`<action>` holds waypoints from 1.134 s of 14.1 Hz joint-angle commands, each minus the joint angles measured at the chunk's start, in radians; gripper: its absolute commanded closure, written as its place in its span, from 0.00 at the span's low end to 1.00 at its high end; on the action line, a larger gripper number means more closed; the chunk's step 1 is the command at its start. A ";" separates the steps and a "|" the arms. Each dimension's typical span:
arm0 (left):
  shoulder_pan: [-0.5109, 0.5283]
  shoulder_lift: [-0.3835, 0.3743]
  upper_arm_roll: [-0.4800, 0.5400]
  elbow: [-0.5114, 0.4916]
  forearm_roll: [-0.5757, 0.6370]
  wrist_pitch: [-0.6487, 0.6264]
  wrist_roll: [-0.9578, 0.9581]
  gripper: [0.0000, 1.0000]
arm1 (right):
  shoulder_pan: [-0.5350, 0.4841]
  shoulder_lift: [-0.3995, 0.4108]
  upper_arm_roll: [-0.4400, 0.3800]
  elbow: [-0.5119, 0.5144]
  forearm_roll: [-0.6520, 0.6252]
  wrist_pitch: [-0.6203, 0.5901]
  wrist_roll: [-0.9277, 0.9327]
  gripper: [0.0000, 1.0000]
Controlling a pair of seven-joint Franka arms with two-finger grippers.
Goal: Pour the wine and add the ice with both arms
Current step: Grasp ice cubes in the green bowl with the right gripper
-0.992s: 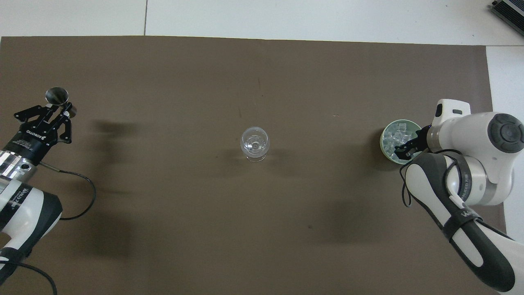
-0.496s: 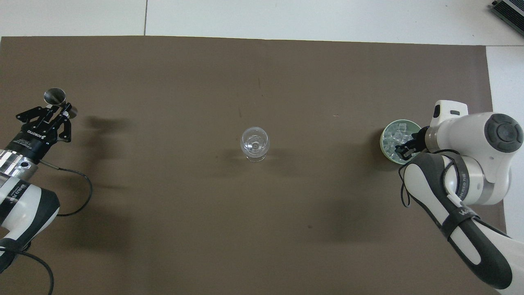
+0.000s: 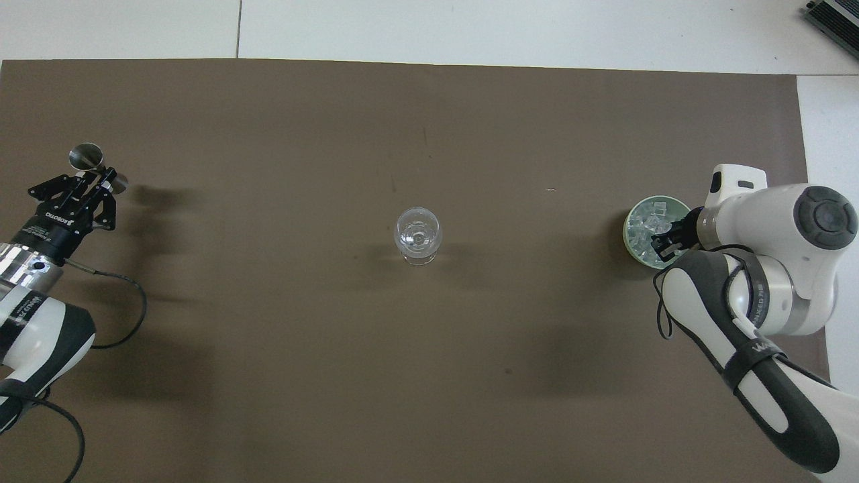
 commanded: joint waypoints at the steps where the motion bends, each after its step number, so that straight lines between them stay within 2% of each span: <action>1: 0.021 0.031 -0.006 0.031 0.002 -0.027 -0.035 1.00 | -0.014 0.004 0.005 0.001 0.011 0.015 -0.029 0.86; 2: 0.022 0.038 -0.006 0.035 0.002 -0.027 -0.044 1.00 | -0.014 0.004 0.005 0.004 0.011 0.012 -0.027 0.96; 5: 0.022 0.048 -0.006 0.042 0.002 -0.027 -0.064 1.00 | -0.014 -0.002 0.007 0.058 0.020 -0.063 -0.004 1.00; 7: 0.022 0.063 -0.006 0.051 0.003 -0.030 -0.081 1.00 | -0.012 -0.024 0.013 0.102 0.083 -0.150 0.051 1.00; 11: 0.024 0.086 -0.005 0.064 0.005 -0.051 -0.083 1.00 | -0.011 -0.061 0.022 0.122 0.099 -0.190 0.198 1.00; 16: 0.042 0.129 -0.005 0.092 0.026 -0.091 -0.083 1.00 | -0.008 -0.111 0.100 0.210 0.100 -0.319 0.505 1.00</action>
